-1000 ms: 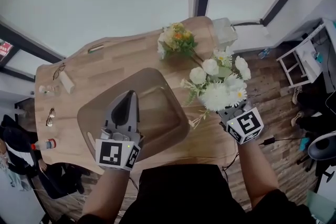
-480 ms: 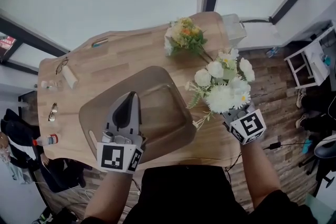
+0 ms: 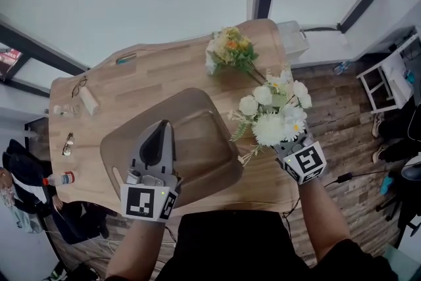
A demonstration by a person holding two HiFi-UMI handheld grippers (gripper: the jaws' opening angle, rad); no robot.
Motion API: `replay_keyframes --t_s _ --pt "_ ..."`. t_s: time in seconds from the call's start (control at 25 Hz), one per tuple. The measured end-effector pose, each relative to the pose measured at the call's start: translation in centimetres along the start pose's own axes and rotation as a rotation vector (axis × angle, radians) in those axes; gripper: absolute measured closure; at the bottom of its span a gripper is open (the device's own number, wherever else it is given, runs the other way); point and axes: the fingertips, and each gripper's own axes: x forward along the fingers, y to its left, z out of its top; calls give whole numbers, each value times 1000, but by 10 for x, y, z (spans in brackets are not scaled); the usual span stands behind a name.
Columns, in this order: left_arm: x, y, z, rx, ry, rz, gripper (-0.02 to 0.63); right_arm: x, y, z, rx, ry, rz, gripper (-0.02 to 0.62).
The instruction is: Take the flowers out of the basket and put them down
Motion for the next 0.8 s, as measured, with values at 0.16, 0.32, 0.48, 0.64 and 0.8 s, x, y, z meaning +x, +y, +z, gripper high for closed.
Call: replay_keyframes --t_s 0.16,0.32,0.48,0.64,0.8 --pt "3 -4 0 2 6 -7 606 -2 -2 -1 5 -13 -2 341" --pt "4 -12 0 3 3 -26 606 -2 0 -1 11 -15 -4 339" --pt "3 -22 5 0 -12 -42 606 -3 5 -4 -11 13 5 339" --pt "1 -23 14 5 -24 -48 606 -3 7 -11 -43 67 -3 337" --pt "-5 -22 27 25 -41 -51 606 -7 7 -9 -53 64 -16 311"
